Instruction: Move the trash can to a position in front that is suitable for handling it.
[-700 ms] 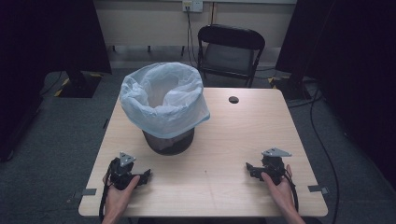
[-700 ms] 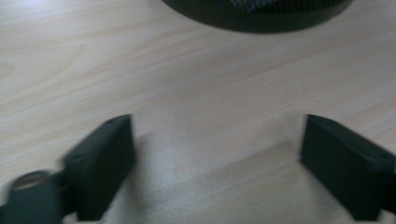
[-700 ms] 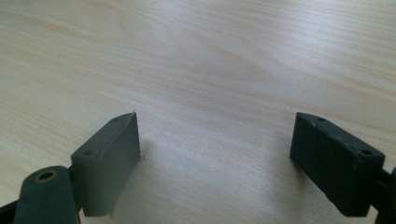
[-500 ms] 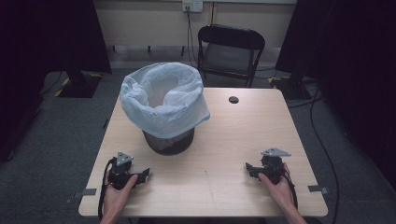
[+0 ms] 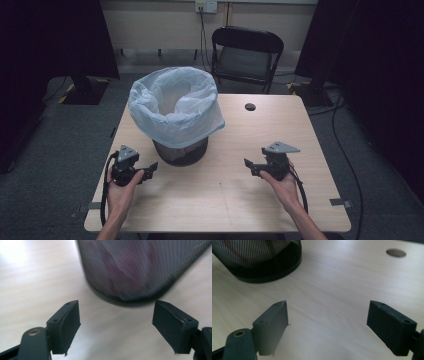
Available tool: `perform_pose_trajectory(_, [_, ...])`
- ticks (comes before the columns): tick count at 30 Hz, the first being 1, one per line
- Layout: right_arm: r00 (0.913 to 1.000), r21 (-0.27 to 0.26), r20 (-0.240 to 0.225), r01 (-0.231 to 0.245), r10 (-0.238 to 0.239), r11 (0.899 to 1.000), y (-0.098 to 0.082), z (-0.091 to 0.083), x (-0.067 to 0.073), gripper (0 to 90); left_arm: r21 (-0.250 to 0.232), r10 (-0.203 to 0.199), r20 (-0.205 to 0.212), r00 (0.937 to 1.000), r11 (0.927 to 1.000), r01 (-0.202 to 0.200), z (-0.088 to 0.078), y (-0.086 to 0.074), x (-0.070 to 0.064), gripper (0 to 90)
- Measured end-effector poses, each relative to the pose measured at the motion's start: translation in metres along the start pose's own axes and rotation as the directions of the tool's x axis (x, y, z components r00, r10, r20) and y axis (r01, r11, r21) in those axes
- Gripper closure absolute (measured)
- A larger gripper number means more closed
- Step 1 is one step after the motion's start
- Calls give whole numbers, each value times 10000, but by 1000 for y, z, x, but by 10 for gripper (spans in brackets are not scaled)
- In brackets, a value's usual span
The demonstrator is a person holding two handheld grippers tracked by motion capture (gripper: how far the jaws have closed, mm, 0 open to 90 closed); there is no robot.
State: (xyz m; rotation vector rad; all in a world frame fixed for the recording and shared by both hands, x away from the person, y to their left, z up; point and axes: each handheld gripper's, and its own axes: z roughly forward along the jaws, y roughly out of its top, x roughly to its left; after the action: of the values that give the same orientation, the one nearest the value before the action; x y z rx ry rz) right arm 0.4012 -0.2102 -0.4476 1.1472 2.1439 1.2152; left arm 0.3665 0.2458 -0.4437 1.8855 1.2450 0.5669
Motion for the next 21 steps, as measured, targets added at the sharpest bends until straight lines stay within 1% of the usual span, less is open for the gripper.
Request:
perform_pose_trajectory(1, [10000, -69, -24, 10, -10, 10000, 5, 5, 1, 175, -40, 34, -183, 9998, 10000, -35, 1, 4, 3, 209])
perform_pose_trajectory(2, [10000, -69, -24, 10, -10, 10000, 5, 5, 1, 175, -80, 25, -252, 9997, 10000, -27, 2, 7, 7, 209])
perform_pose_trajectory(3, [9998, -40, -163, -142, 141, 9999, 13, 16, 1, 176, -65, -74, -197, 9998, 10000, 72, 3, 11, 11, 180])
perform_pose_trajectory(4, [9993, 0, -304, -223, 223, 9998, 18, 22, 0, 176, -30, -193, 19, 9998, 9998, 193, 5, 15, 16, 163])
perform_pose_trajectory(5, [9988, 8, -393, -303, 303, 9995, 22, 27, 0, 173, 201, -133, 357, 9993, 9997, 126, 6, 23, 27, 156])
perform_pose_trajectory(6, [9987, -29, -437, -272, 270, 9996, 28, 31, 0, 173, 201, -133, 357, 9993, 9997, 126, 6, 23, 27, 173])
perform_pose_trajectory(7, [9987, -29, -437, -272, 270, 9996, 28, 31, 0, 173, 118, -209, 170, 9996, 9997, 207, 6, 26, 31, 173])
perform_pose_trajectory(9, [9988, -221, -451, -223, 213, 9995, 39, 38, 1, 176, -34, -462, -157, 9988, 9989, 461, 6, 32, 39, 175])
perform_pose_trajectory(10, [9986, -305, -484, -235, 220, 9993, 46, 40, 2, 178, -99, -614, -218, 9979, 9981, 612, 6, 35, 43, 181])
perform_pose_trajectory(12, [9984, -514, -473, -345, 320, 9981, 59, 44, 2, 186, -151, -669, -350, 9971, 9977, 664, 5, 41, 51, 184])
perform_pose_trajectory(13, [9983, -609, -453, -386, 359, 9974, 65, 46, 2, 192, -368, -764, -403, 9963, 9965, 749, 5, 44, 53, 184])
perform_pose_trajectory(14, [9985, -686, -408, -387, 359, 9969, 72, 47, 2, 192, -583, -795, -539, 9954, 9954, 764, 5, 49, 56, 184])
perform_pose_trajectory(16, [9982, -958, -331, -539, 510, 9939, 87, 50, 1, 195, -854, -815, -761, 9938, 9935, 749, 7, 55, 60, 186])
perform_pose_trajectory(17, [9976, -1015, -311, -645, 616, 9927, 93, 52, 1, 196, -907, -895, -914, 9918, 9926, 812, 9, 58, 62, 189])
perform_pose_trajectory(18, [9971, -1087, -260, -741, 717, 9913, 99, 54, 0, 196, -840, -910, -1042, 9904, 9931, 824, 12, 60, 64, 189])
perform_pose_trajectory(19, [9971, -1155, -161, -762, 748, 9904, 104, 57, 1, 195, -718, -772, -1151, 9903, 9950, 692, 15, 63, 65, 188])
perform_pose_trajectory(20, [9972, -1245, -133, -752, 741, 9894, 108, 60, 1, 191, -753, -741, -1320, 9885, 9951, 645, 17, 64, 66, 183])
perform_pose_trajectory(21, [9958, -1424, -267, -909, 880, 9856, 112, 65, 2, 195, -898, -801, -1403, 9869, 9936, 679, 19, 65, 67, 182])
